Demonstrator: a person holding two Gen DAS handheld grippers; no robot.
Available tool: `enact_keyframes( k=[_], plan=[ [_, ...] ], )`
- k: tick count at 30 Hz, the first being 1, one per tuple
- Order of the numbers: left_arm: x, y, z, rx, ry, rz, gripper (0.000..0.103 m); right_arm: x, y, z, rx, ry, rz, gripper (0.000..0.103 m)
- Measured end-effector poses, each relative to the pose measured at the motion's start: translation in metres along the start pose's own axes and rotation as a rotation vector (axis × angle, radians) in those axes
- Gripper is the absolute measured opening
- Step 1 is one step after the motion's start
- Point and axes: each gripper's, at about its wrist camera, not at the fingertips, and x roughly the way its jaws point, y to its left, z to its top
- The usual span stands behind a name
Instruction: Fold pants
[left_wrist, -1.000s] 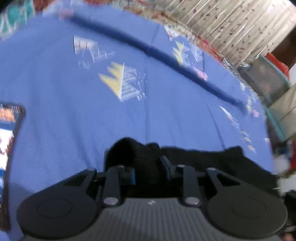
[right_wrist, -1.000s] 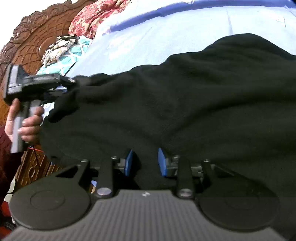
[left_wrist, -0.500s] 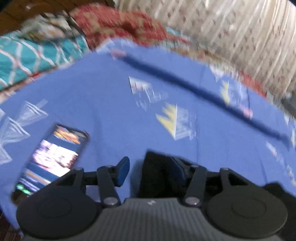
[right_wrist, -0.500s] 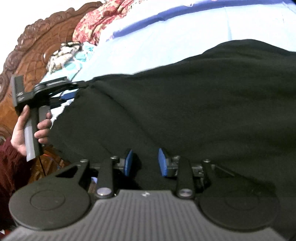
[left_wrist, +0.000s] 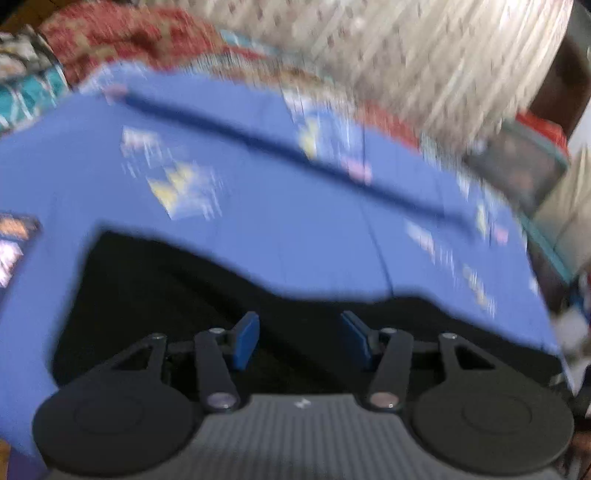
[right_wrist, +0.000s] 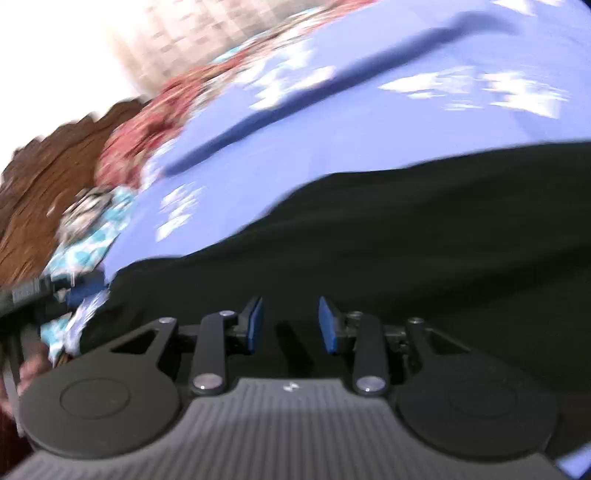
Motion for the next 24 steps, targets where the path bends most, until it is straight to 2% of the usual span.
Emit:
enact_keyframes(
  k=[3,5,7,9,12,14,17,21,24],
  plan=[
    [0.021,-0.002,-0.026,0.018,0.096,0.06,0.049,-0.034,-0.046,-0.005,0.072,-0.058,-0.105,0.036],
    [0.024,0.005,-0.039,0.02,0.137,0.097,0.04,-0.064,-0.082,-0.01,0.156,-0.117,-0.142,0.032],
    [0.019,0.01,-0.045,0.027,0.124,0.096,0.036,-0.095,-0.114,-0.015,0.243,-0.188,-0.166,0.031],
    [0.014,0.012,-0.041,0.008,0.135,0.101,0.036,-0.13,-0.145,-0.021,0.321,-0.28,-0.233,0.033],
    [0.009,0.003,-0.035,0.01,0.144,0.139,0.038,-0.179,-0.185,-0.033,0.465,-0.439,-0.22,0.034],
    [0.005,-0.011,-0.032,0.037,0.131,0.152,0.044,-0.208,-0.207,-0.044,0.533,-0.56,-0.205,0.039],
    [0.003,-0.041,-0.027,0.075,0.122,0.105,0.044,-0.23,-0.236,-0.058,0.625,-0.641,-0.216,0.043],
    [0.018,-0.081,-0.022,0.099,0.151,0.007,0.044,-0.231,-0.267,-0.066,0.665,-0.638,-0.193,0.045],
    [0.037,-0.11,-0.025,0.082,0.199,-0.074,0.044,-0.228,-0.274,-0.066,0.697,-0.655,-0.164,0.045]
  ],
)
